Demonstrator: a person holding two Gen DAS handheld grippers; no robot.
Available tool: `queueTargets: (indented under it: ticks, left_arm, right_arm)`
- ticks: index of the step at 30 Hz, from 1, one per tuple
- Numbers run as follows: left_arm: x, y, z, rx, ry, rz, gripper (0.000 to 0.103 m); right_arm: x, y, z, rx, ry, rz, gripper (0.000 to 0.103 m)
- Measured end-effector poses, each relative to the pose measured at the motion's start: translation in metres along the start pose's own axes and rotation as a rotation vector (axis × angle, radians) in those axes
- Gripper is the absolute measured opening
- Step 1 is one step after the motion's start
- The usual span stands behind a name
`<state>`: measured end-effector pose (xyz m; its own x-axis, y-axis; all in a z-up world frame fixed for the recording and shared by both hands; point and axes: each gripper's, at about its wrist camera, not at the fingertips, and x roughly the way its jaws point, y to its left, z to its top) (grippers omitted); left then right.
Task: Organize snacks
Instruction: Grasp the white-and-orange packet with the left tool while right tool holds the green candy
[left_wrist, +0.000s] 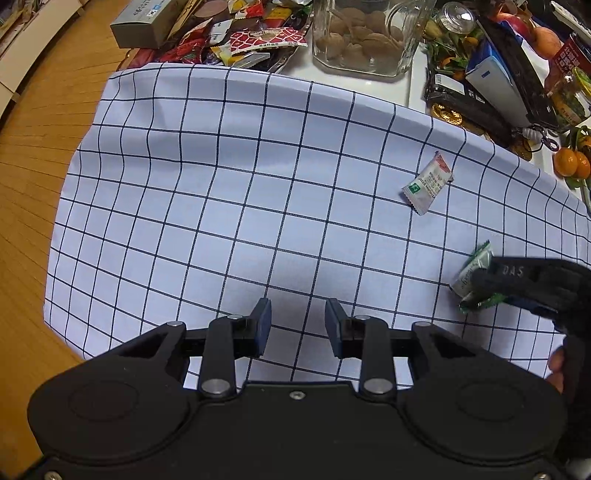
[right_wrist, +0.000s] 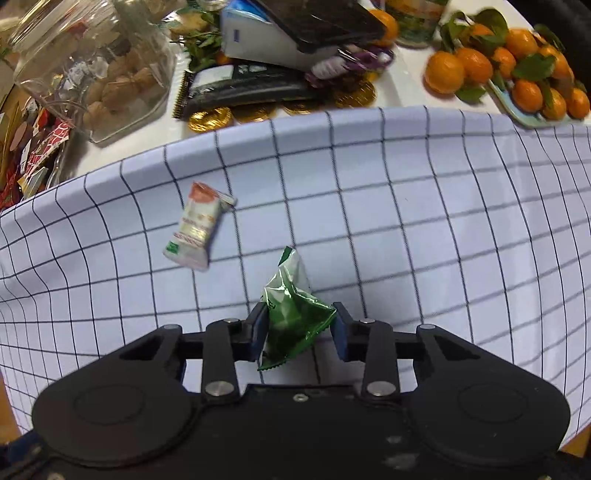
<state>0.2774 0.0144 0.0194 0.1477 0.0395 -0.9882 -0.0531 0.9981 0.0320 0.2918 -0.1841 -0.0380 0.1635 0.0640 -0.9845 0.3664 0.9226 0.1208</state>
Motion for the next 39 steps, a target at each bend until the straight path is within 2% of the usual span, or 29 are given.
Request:
queueTargets:
  ticks: [3, 7, 12, 16, 21, 27, 30, 33, 37, 39]
  left_arm:
    - [0.003, -0.006, -0.001, 0.013, 0.005, 0.011, 0.043]
    - [0.006, -0.014, -0.002, 0.027, 0.014, -0.004, 0.043]
    - [0.013, -0.027, -0.004, 0.054, 0.015, 0.01, 0.043]
    - [0.02, -0.038, -0.006, 0.079, 0.018, 0.024, 0.043]
    - [0.027, -0.052, -0.005, 0.1, 0.003, 0.017, 0.043]
    - [0.02, -0.058, -0.004, 0.096, -0.102, -0.066, 0.043]
    - [0.023, -0.06, 0.0, 0.093, -0.147, -0.061, 0.043]
    - [0.031, -0.063, 0.008, 0.092, -0.148, -0.064, 0.043]
    - [0.036, -0.079, 0.021, 0.154, -0.164, -0.091, 0.043]
    - [0.037, -0.091, 0.029, 0.191, -0.175, -0.078, 0.043]
  right_arm:
    - [-0.003, -0.017, -0.013, 0.02, 0.053, -0.001, 0.036]
    - [-0.012, -0.044, -0.037, 0.054, 0.081, 0.012, 0.036]
    - [-0.021, -0.067, -0.062, 0.099, 0.079, 0.041, 0.036]
    - [-0.026, -0.072, -0.07, 0.085, 0.048, 0.015, 0.036]
    - [-0.033, -0.074, -0.065, 0.07, 0.017, -0.002, 0.036]
    - [-0.033, -0.079, -0.058, 0.101, 0.097, 0.064, 0.036]
    - [-0.037, -0.081, -0.055, 0.119, 0.107, 0.075, 0.036]
    - [-0.042, -0.084, -0.054, 0.126, 0.119, 0.094, 0.036]
    - [-0.045, -0.091, -0.051, 0.163, 0.142, 0.129, 0.036]
    - [-0.047, -0.095, -0.049, 0.18, 0.145, 0.132, 0.036]
